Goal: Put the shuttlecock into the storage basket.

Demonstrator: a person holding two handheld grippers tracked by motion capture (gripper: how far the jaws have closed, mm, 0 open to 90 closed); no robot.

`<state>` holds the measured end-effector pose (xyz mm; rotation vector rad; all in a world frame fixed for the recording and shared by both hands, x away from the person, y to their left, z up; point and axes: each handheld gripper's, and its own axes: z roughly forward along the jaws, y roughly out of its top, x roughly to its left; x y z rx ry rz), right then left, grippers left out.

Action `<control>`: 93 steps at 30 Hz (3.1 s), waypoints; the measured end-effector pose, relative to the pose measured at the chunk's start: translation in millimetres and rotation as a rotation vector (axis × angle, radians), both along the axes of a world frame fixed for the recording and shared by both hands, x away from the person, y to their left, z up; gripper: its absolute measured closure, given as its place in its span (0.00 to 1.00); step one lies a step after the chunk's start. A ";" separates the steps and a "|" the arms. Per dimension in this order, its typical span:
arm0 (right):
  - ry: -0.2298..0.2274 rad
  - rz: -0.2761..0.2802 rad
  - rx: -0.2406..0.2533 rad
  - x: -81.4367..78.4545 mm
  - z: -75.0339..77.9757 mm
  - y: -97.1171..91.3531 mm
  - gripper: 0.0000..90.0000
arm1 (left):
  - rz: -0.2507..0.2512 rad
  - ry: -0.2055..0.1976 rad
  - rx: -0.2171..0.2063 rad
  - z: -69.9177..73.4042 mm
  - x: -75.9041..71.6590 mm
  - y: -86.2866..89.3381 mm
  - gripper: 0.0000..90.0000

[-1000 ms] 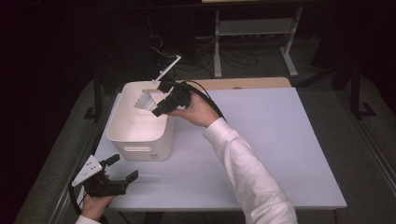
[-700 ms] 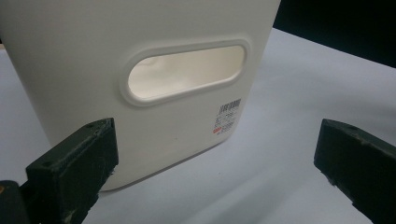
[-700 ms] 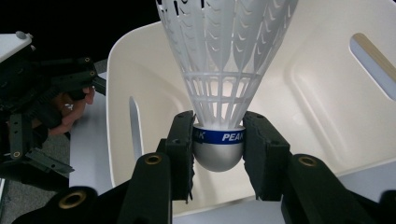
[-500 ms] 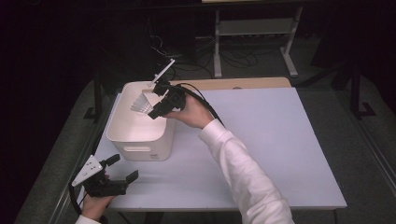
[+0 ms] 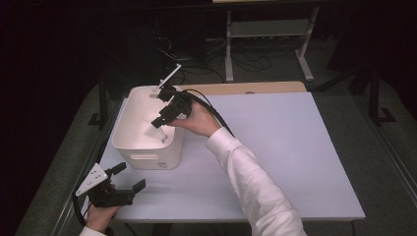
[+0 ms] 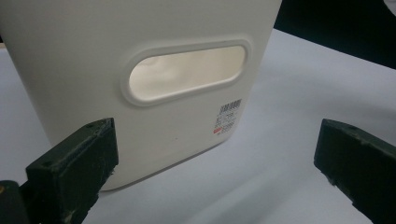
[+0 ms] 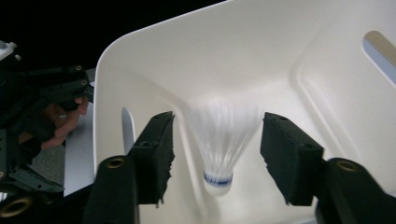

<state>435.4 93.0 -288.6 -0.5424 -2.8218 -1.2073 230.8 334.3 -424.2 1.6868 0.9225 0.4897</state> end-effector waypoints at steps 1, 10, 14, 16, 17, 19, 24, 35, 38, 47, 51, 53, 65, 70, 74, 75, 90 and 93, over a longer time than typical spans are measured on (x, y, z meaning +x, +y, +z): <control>-0.011 0.000 0.002 0.4 0.4 -0.7 0.38 | 0.000 0.000 -0.002 -0.1 0.1 -0.2 0.00; -0.089 -0.050 0.013 0.2 7.1 -10.5 0.03 | -0.004 0.000 -0.001 -0.4 0.4 -0.4 0.00; -0.099 -0.085 0.031 -0.3 9.7 -14.1 0.00 | -0.002 0.002 0.001 0.0 -0.1 -0.2 0.00; -0.094 -0.088 0.043 -1.7 10.6 -15.7 0.00 | -0.003 0.003 0.006 0.1 -0.3 0.3 0.00; -0.120 -0.076 0.038 -0.6 9.9 -17.5 0.00 | -0.003 0.003 0.006 0.2 -0.4 0.5 0.00; -0.096 -0.108 0.045 -3.9 11.2 -18.9 0.00 | -0.004 0.003 0.003 0.0 -0.3 0.5 0.00; -0.097 -0.129 0.051 -3.1 8.7 -28.3 0.00 | -0.003 0.003 0.000 -0.1 -0.1 0.2 0.00; -0.073 -0.166 0.063 -2.3 3.6 -53.5 0.00 | 0.002 0.003 -0.005 -0.5 0.4 0.1 0.00; -0.079 -0.168 0.060 -1.3 2.8 -60.1 0.00 | 0.000 0.008 -0.018 -0.5 0.2 0.2 0.00; -0.081 -0.176 0.076 -0.6 -2.0 -76.1 0.00 | -0.010 0.002 -0.011 -0.4 1.1 0.7 0.00; -0.055 -0.197 0.081 -1.2 -5.9 -81.7 0.00 | -0.005 0.010 -0.011 -0.3 0.6 0.4 0.00; -0.055 -0.198 0.085 -1.0 -7.1 -84.9 0.00 | -0.008 0.007 -0.012 -0.5 0.9 0.6 0.00; -0.036 -0.227 0.111 -4.3 -10.9 -99.6 0.00 | -0.004 0.009 -0.005 -0.7 1.2 0.5 0.00; -0.035 -0.237 0.112 -4.9 -12.4 -106.0 0.00 | 0.002 0.007 -0.038 -1.2 1.3 -2.0 0.00; -0.038 -0.241 0.110 -4.8 -13.8 -110.7 0.00 | -0.007 0.010 -0.001 -0.8 1.4 0.6 0.00; -0.034 -0.245 0.108 -5.1 -14.0 -111.4 0.00 | -0.007 0.010 0.001 -0.8 1.4 0.6 0.00; -0.036 -0.258 0.114 -8.7 -17.3 -126.4 0.00 | -0.005 0.009 -0.002 -0.8 1.4 0.5 0.00; -0.037 -0.268 0.116 -10.4 -17.4 -131.1 0.00 | -0.006 0.008 -0.003 -0.8 1.5 0.5 0.00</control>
